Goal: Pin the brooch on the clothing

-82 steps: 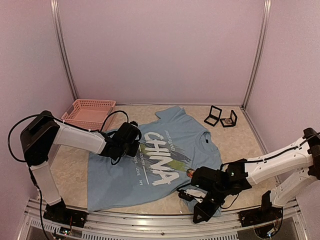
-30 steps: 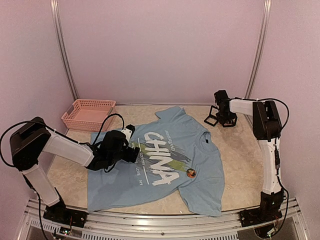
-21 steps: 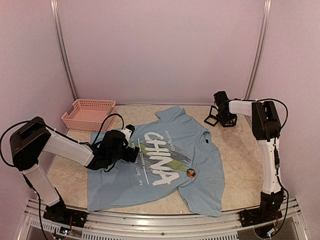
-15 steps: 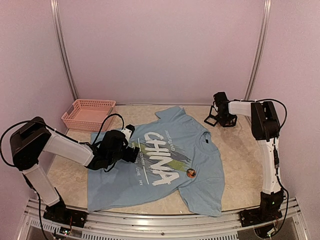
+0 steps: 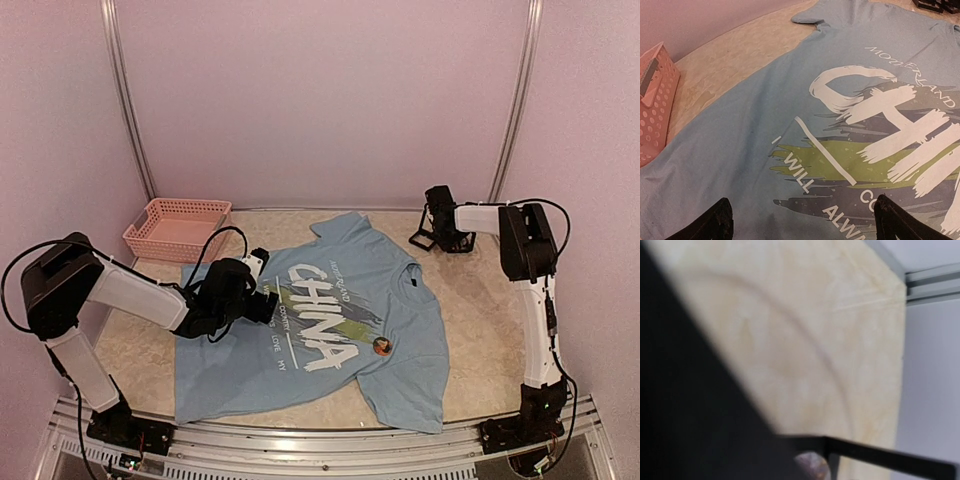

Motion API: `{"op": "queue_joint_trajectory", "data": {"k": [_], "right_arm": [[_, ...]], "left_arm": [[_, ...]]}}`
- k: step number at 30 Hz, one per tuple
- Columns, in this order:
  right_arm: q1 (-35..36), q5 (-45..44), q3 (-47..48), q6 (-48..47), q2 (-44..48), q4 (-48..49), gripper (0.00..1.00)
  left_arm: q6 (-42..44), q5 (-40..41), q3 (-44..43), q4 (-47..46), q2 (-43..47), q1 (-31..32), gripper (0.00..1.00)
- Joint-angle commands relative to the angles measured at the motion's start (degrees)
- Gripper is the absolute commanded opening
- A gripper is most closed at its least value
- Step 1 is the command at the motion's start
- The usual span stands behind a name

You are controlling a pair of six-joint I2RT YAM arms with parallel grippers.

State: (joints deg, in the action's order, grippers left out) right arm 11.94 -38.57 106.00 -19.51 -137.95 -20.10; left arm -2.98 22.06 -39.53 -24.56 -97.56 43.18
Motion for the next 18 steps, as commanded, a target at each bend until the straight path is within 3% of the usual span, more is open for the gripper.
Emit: {"op": "queue_joint_trajectory", "data": {"k": [1, 5, 18], "right_arm": [[1.0, -5.8, -2.7, -5.6, -1.5, 2.8, 0.36], [1.5, -8.1, -5.3, -8.5, -0.1, 7.4, 0.31], [1.5, -11.4, -8.0, -8.2, 0.0, 7.7, 0.18]], "left_arm": [[-0.6, -0.8, -1.1, -0.4, -0.4, -0.5, 0.93], [-0.5, -1.1, -1.2, -0.3, -0.4, -0.5, 0.93], [-0.5, -1.1, -1.5, -0.1, -0.7, -0.5, 0.93]]}}
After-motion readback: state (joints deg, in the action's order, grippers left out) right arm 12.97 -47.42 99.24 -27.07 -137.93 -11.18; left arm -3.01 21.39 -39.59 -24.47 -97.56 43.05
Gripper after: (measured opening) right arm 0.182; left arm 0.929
